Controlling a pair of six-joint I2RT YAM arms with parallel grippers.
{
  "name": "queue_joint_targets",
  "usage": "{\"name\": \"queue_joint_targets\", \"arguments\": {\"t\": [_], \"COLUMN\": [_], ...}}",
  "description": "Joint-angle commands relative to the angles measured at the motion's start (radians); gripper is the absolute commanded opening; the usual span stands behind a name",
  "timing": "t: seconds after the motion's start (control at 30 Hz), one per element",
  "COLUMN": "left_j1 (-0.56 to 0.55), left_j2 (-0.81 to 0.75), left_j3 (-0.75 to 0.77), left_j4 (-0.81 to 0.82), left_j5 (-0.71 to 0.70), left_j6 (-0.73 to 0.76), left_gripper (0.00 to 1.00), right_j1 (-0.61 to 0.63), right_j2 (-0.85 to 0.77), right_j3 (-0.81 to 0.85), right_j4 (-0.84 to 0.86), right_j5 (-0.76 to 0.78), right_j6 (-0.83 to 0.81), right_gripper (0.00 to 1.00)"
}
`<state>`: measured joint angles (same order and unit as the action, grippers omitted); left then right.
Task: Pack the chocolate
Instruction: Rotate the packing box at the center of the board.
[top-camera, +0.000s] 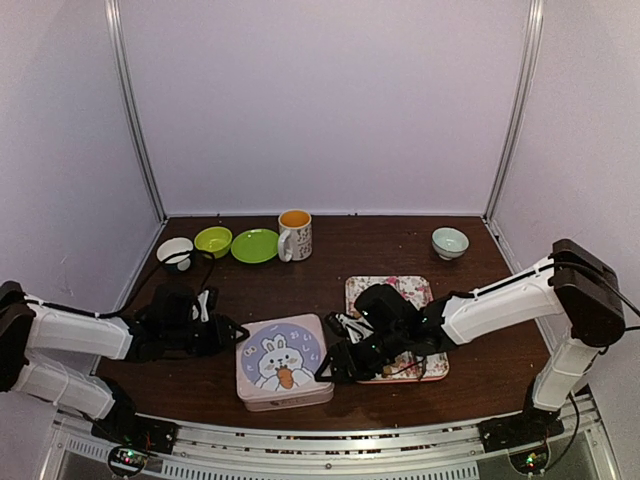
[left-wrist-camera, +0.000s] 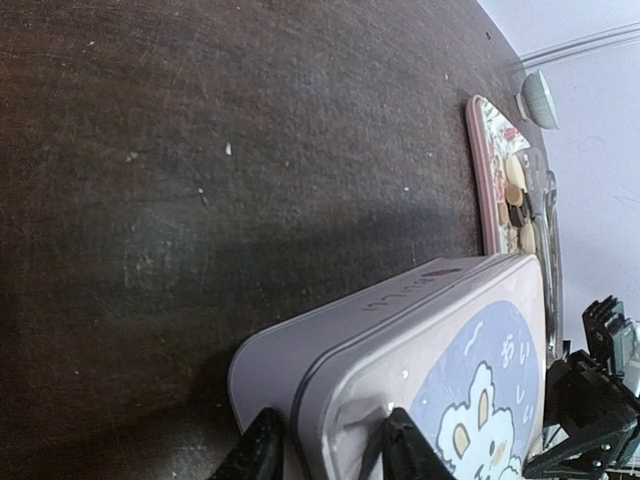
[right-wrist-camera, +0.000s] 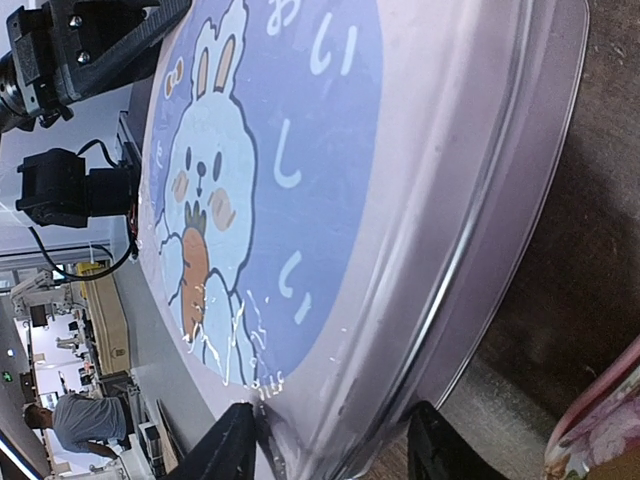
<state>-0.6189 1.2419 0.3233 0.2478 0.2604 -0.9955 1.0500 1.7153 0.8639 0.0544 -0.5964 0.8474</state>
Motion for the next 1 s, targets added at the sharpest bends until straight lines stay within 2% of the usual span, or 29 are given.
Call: {"name": "queue_joint_targets", "arguments": {"t": [0.0, 0.23, 0.33, 0.4, 0.6, 0.7, 0.87, 0.97], "left_j1": [-0.038, -0.116, -0.124, -0.126, -0.134, -0.133, -0.133, -0.133], "left_j2": [0.046, 0.124, 0.162, 0.18, 0.191, 0.186, 0.134, 0.063], "left_j3": [0.018, 0.053, 0.056, 0.053, 0.033, 0.047, 0.085, 0.097], "left_j4": [-0.019, 0.038, 0.078, 0.1, 0.157, 0.142, 0.029, -0.061], "left_j5": [-0.038, -0.124, -0.124, -0.121, -0.124, -0.115, -0.141, -0.175], "left_j6": [-0.013, -0.057, -0.068, -0.076, -0.088, -0.07, -0.031, -0.015], "left_gripper": [0.35, 0.35, 0.34, 0.34, 0.35, 0.37, 0.42, 0.48], "right_j1": [0.01, 0.01, 0.011, 0.01, 0.01, 0.01, 0.011, 0.011], "right_j2": [0.015, 0.019, 0.031, 0.047, 0.057, 0.038, 0.008, -0.002], "right_j3": [-0.007, 0.007, 0.012, 0.014, 0.008, -0.001, -0.003, -0.022], "right_j4": [0.018, 0.046, 0.045, 0.042, -0.013, -0.035, -0.072, -0.057], "right_j5": [-0.032, -0.047, -0.049, -0.048, -0.05, -0.055, -0.038, -0.039], "right_j6": [-0.014, -0.004, -0.007, -0.006, -0.039, -0.057, -0.07, -0.059], "right_gripper": [0.48, 0.43, 0.35, 0.34, 0.38, 0.44, 0.47, 0.49]}}
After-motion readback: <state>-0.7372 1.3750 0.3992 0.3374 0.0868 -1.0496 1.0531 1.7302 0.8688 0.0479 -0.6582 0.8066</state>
